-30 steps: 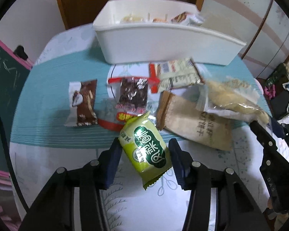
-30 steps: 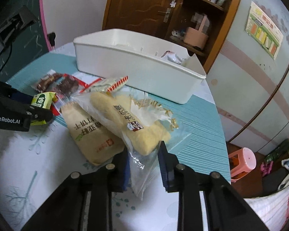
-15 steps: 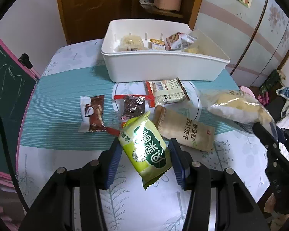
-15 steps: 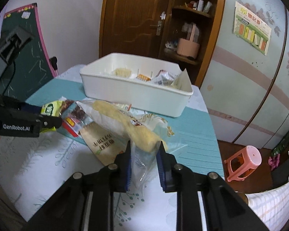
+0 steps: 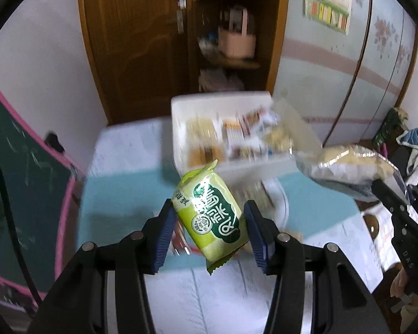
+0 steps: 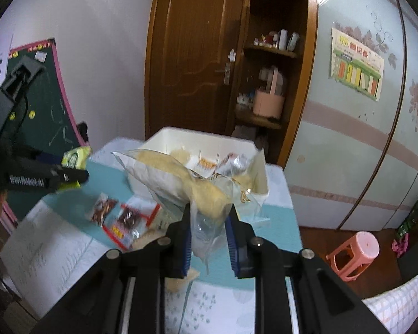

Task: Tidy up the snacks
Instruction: 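Lift both snacks up over the white bin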

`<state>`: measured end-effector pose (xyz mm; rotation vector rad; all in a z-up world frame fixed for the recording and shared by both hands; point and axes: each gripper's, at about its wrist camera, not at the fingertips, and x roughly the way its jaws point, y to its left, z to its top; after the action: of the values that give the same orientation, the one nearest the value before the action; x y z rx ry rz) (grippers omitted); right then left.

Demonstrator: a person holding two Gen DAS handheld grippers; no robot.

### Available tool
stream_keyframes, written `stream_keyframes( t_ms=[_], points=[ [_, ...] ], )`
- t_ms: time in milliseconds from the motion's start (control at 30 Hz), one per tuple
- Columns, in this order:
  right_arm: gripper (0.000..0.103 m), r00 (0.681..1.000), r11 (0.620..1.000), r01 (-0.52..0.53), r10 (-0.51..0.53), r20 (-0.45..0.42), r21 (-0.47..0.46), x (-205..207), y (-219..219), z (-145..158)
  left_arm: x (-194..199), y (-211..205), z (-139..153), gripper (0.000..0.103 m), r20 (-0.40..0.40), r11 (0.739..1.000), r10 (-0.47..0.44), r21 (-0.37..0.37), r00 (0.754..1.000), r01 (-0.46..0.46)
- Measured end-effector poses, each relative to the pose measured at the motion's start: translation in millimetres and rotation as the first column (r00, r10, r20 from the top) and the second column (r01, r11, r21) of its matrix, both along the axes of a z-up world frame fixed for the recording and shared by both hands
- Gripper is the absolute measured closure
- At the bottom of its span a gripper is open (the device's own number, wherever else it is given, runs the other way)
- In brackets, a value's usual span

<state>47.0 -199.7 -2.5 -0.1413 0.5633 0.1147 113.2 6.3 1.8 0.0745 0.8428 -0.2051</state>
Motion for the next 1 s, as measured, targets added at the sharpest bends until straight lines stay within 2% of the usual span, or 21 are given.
stream_keyframes(
  t_ms=[133,367,500,600,833,1000],
  points=[
    [0.083,0.998,1.000,0.015,-0.014,0.055,-0.001,21,-4,29,20,-2,41,0.055,0.077,1.000,-0.008,0.027,0.997,0.006],
    [0.086,0.988,1.000,0.028,-0.029,0.151,0.010,61,-7,77,60,-18,78,0.055,0.155,0.995,-0.027,0.100,0.988,0.011],
    [0.088,0.982,0.999,0.035,-0.042,0.182,0.040,87,-6,101,88,-27,83,0.055,0.156,0.993,-0.013,0.116,0.988,-0.005],
    [0.092,0.980,0.999,0.041,-0.046,0.196,0.027,109,-1,110,112,-31,82,0.055,0.149,0.993,0.001,0.118,0.989,-0.018],
    [0.093,0.981,0.997,0.067,-0.057,0.186,-0.045,163,12,102,166,-46,68,0.055,0.126,0.991,0.021,0.129,0.992,-0.038],
    [0.093,0.984,0.994,0.098,-0.091,0.154,-0.040,200,12,94,196,-53,52,0.055,0.114,0.989,0.035,0.140,0.993,-0.050]
  ],
)
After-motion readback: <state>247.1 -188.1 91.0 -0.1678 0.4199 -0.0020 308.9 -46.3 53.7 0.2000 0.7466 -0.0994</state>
